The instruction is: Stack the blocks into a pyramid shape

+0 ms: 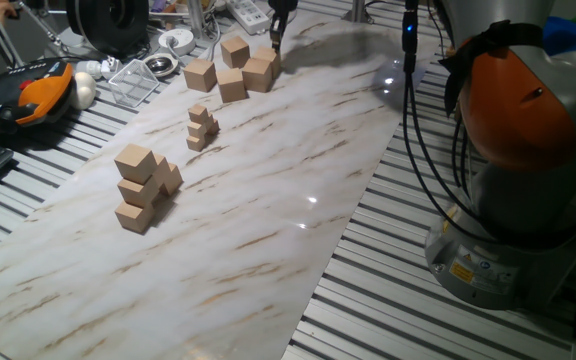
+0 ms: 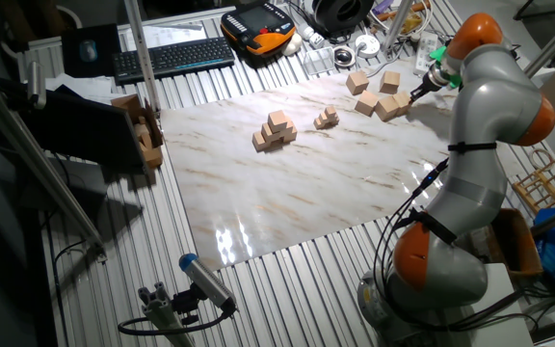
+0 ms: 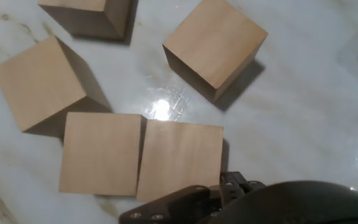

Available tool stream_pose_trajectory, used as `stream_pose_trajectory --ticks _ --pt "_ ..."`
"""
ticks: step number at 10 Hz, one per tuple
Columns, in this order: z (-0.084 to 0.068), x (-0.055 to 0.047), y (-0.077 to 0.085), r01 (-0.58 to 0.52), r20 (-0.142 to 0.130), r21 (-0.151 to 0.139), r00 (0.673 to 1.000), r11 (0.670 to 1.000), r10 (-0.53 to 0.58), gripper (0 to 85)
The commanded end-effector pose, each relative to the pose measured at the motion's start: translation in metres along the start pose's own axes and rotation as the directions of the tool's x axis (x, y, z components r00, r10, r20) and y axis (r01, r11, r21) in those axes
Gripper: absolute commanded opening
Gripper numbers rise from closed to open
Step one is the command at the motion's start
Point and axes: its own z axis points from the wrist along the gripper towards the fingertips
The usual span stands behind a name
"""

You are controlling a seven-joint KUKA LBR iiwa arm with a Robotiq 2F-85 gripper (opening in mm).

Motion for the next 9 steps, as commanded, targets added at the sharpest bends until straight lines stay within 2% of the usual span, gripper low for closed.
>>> stream_pose_trajectory --ticks 1,9 --pt "0.0 0.0 0.001 -0.002 0.0 -0.002 1.0 1.0 0.002 0.0" --pt "0.003 0.0 0.023 -0.026 0.004 -0.014 1.0 1.0 0.026 0.0"
